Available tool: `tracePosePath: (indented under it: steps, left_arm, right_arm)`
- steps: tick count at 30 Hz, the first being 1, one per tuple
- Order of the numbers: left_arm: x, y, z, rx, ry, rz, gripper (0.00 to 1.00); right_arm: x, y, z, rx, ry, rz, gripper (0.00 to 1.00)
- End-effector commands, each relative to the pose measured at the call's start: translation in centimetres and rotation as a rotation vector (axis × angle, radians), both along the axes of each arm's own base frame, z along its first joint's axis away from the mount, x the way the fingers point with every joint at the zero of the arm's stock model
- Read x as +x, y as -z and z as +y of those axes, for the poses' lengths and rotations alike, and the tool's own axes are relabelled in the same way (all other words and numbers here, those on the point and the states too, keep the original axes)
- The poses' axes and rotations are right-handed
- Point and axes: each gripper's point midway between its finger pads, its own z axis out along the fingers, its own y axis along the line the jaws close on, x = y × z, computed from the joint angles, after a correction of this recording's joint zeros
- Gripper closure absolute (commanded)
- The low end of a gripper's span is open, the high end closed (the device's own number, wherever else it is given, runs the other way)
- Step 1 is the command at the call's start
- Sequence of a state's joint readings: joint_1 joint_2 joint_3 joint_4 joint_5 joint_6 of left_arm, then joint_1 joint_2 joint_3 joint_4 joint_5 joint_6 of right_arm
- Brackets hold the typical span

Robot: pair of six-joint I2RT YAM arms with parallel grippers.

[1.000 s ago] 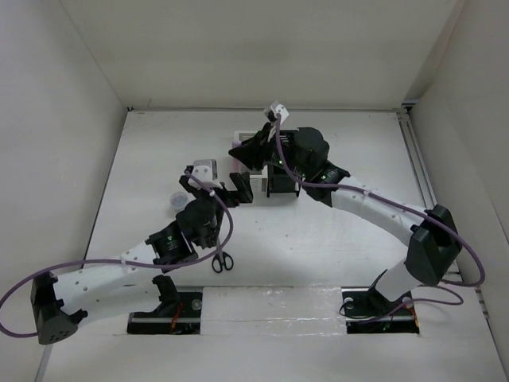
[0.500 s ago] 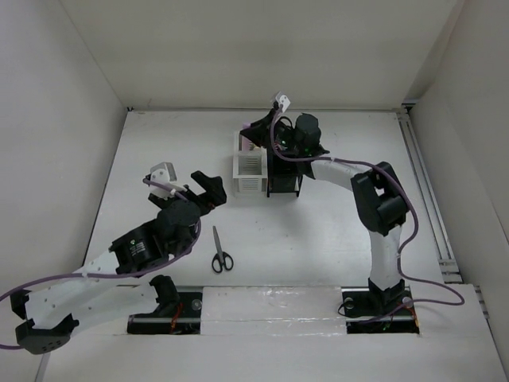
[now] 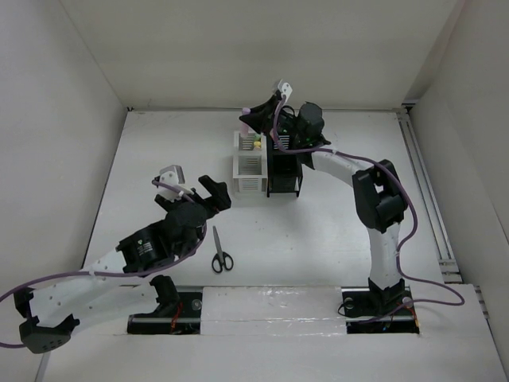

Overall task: Sort the stationery into containers
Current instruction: Place the pen in the storage box, then pick up the stationery from the center of the board.

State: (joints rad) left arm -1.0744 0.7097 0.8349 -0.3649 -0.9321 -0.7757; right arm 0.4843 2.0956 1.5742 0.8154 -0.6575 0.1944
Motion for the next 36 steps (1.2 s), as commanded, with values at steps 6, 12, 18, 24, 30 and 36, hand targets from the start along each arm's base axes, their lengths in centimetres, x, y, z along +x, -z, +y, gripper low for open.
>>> tracePosePath:
  steps: [6,12,18,24,30,36]
  left_arm:
    - [0.4,0.4,-0.5,0.011,-0.02,0.02,0.0]
    - [0.7,2.0,0.5,0.011,-0.101,0.064,0.0]
    - [0.9,5.5,2.3,-0.008,-0.235,0.127,0.0]
    - [2.1,8.2,2.7,0.061,-0.338,0.249,0.0]
    - [7.1,11.3,7.2,-0.045,-0.352,0.349,0.0]
    - [9.1,13.8,10.5,-0.025,-0.493,0.458,0.0]
  right_arm:
    - [0.9,1.8,-0.3,-0.034,-0.004,-0.014,0.42]
    - [-0.4,0.2,-0.3,-0.01,0.011,-0.056,0.0]
    - [-4.8,-6.9,-1.3,0.071,0.039,-0.153,0.0]
    - [-7.8,-10.2,-0.6,0.025,0.095,-0.054,0.0]
    - [-9.9,-11.0,-4.3,0.009,0.3,0.025,0.0]
    - [-13.7,-10.1,-6.2,-0.026,0.289,0.092,0.0]
